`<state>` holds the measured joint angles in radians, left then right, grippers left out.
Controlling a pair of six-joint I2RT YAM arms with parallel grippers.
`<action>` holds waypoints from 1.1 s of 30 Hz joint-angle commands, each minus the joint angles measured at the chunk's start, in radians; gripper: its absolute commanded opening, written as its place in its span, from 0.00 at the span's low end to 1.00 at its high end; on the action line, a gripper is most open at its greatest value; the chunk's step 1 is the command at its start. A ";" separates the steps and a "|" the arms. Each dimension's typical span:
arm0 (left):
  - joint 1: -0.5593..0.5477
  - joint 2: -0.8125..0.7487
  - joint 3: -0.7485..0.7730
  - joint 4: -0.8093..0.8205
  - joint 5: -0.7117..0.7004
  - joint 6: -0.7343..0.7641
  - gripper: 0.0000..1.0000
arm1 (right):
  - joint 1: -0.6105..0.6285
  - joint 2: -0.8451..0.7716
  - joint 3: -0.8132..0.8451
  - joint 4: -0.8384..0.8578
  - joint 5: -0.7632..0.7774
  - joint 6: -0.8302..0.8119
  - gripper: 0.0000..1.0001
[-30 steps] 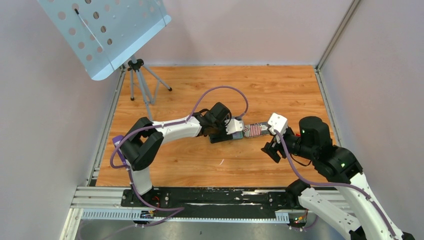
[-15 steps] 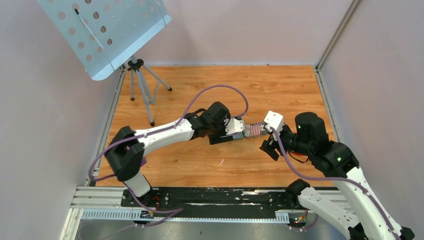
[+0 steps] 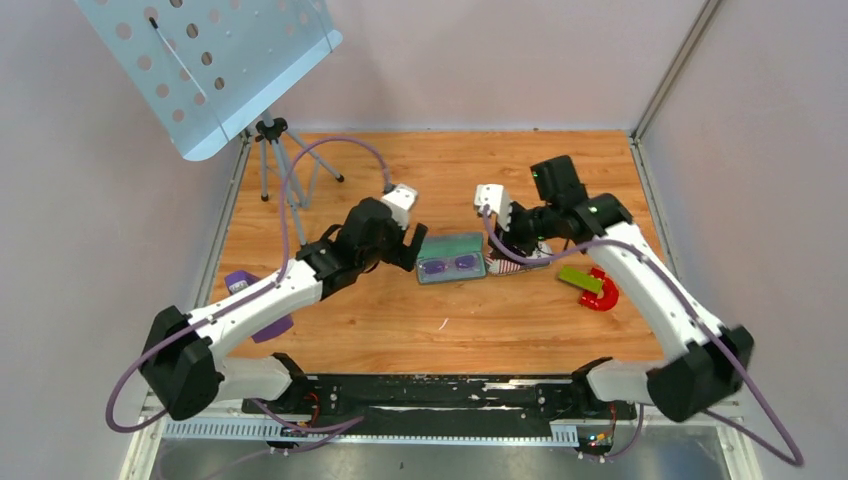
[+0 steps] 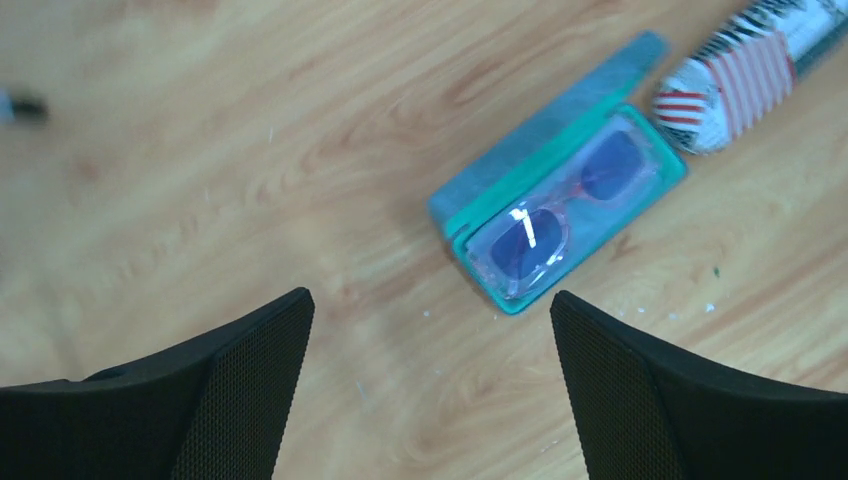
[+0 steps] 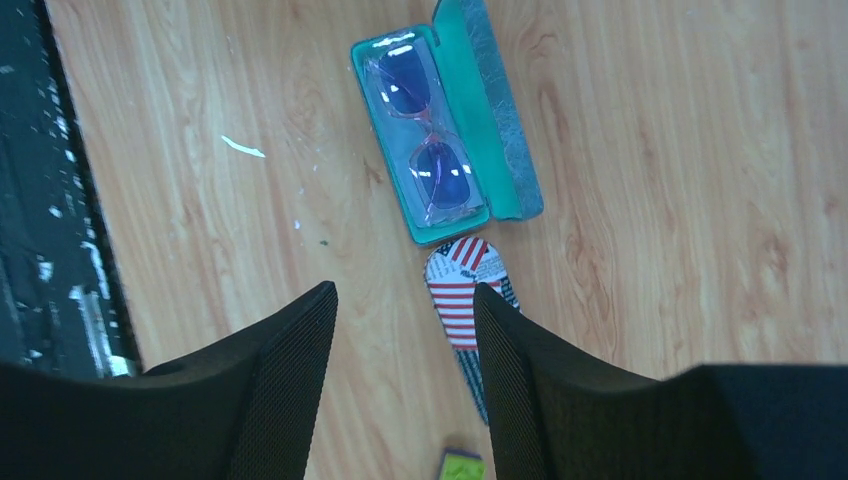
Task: Organize the sunglasses
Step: Close the sunglasses case at the center of the board.
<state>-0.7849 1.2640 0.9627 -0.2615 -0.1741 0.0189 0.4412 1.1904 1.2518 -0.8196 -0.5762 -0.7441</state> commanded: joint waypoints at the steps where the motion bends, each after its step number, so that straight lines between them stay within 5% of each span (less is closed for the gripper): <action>1: 0.064 -0.077 -0.222 0.226 -0.023 -0.602 0.91 | -0.009 0.204 0.036 0.034 -0.080 -0.290 0.55; 5: 0.062 -0.086 -0.461 0.507 -0.003 -0.894 0.86 | 0.001 0.373 0.091 0.070 -0.029 -0.404 0.52; 8: 0.062 -0.063 -0.567 0.682 -0.019 -0.978 0.84 | 0.000 0.462 0.140 0.096 -0.011 -0.420 0.54; 14: 0.069 0.087 -0.584 0.817 0.022 -1.050 0.77 | 0.003 0.579 0.217 0.106 -0.014 -0.454 0.58; 19: 0.072 0.302 -0.613 1.084 0.124 -1.217 0.55 | 0.006 0.651 0.266 0.072 -0.017 -0.484 0.56; 25: 0.072 0.541 -0.671 1.433 0.147 -1.415 0.48 | 0.017 0.663 0.252 0.053 -0.019 -0.513 0.52; 33: 0.072 0.611 -0.707 1.484 0.130 -1.441 0.44 | 0.027 0.685 0.232 0.024 -0.022 -0.523 0.40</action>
<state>-0.7147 1.8606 0.2848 1.2331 -0.0326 -1.4120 0.4541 1.8507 1.4948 -0.7349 -0.5751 -1.2385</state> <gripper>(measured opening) 0.447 0.427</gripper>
